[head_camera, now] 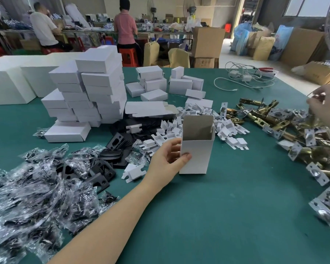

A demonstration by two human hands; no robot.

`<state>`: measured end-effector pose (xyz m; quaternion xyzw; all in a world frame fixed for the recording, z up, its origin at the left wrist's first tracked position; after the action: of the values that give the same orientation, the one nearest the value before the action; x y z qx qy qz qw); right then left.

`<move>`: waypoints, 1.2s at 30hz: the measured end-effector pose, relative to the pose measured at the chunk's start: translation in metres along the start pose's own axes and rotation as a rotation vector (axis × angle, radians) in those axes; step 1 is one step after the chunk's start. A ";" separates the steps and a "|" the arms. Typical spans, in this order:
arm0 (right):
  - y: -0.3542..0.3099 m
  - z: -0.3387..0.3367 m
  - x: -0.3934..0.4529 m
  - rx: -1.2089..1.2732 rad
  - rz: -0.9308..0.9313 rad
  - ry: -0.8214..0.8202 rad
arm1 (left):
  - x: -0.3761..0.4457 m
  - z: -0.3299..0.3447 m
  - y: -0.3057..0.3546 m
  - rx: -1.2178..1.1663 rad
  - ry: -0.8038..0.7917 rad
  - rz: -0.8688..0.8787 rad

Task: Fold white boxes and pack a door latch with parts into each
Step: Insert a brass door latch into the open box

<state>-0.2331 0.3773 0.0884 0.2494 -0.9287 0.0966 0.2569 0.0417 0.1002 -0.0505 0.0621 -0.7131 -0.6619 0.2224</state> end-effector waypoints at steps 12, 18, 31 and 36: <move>-0.148 -0.083 -0.019 0.824 -0.115 -0.303 | -0.001 -0.001 0.001 -0.051 0.005 -0.025; -0.194 -0.077 -0.041 0.789 -0.259 -0.346 | -0.001 -0.002 0.001 -0.042 0.010 -0.030; -0.226 -0.038 -0.072 0.383 -0.357 -0.294 | 0.001 -0.001 -0.001 -0.063 0.044 -0.032; -0.231 -0.014 -0.090 0.336 -0.389 -0.274 | 0.001 -0.001 -0.003 -0.077 0.040 -0.017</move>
<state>-0.0421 0.2208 0.0648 0.4724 -0.8606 0.1632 0.0977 0.0402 0.0984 -0.0529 0.0730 -0.6821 -0.6893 0.2331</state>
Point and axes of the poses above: each hand's wrist, its own x-axis towards the middle knuckle, its own z-axis out of the palm, y = z × x, the point moved 1 cm from there along x, towards the middle knuckle, and after that the axes turned 5 degrees about -y, right-handed, at the moved point
